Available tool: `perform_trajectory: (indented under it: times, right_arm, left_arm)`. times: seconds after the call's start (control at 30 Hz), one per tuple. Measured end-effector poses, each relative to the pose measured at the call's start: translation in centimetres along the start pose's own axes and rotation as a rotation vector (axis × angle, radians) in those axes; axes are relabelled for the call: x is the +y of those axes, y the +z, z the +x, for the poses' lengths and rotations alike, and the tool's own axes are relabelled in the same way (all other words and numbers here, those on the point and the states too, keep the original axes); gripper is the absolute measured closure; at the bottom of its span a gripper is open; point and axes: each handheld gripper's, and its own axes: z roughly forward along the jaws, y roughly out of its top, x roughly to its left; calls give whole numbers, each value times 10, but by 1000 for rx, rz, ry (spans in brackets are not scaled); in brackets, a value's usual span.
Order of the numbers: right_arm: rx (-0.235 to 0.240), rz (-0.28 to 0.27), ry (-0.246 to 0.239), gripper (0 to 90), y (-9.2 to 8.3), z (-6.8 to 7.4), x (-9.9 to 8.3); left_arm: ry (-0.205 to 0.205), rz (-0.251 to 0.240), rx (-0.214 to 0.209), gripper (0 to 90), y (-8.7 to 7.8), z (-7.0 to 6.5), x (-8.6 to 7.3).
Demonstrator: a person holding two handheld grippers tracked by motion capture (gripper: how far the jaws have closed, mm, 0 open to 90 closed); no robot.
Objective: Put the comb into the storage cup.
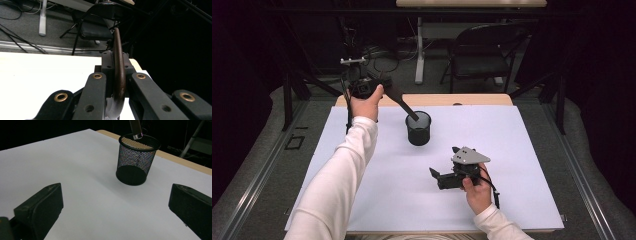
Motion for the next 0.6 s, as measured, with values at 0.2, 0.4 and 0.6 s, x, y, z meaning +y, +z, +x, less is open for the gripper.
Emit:
perform_trajectory:
  times: [0.2,0.4,0.6]
  right_arm:
    - [3,-2,1,0,0,0,0]
    - [2,0,1,0,-1,-1,0]
    - [7,-2,2,0,-1,-1,0]
  left_arm:
    - [3,10,15,865,7,-1,-2]
    - [9,15,24,865,14,-5,-5]
    - [21,31,32,865,21,-8,-9]
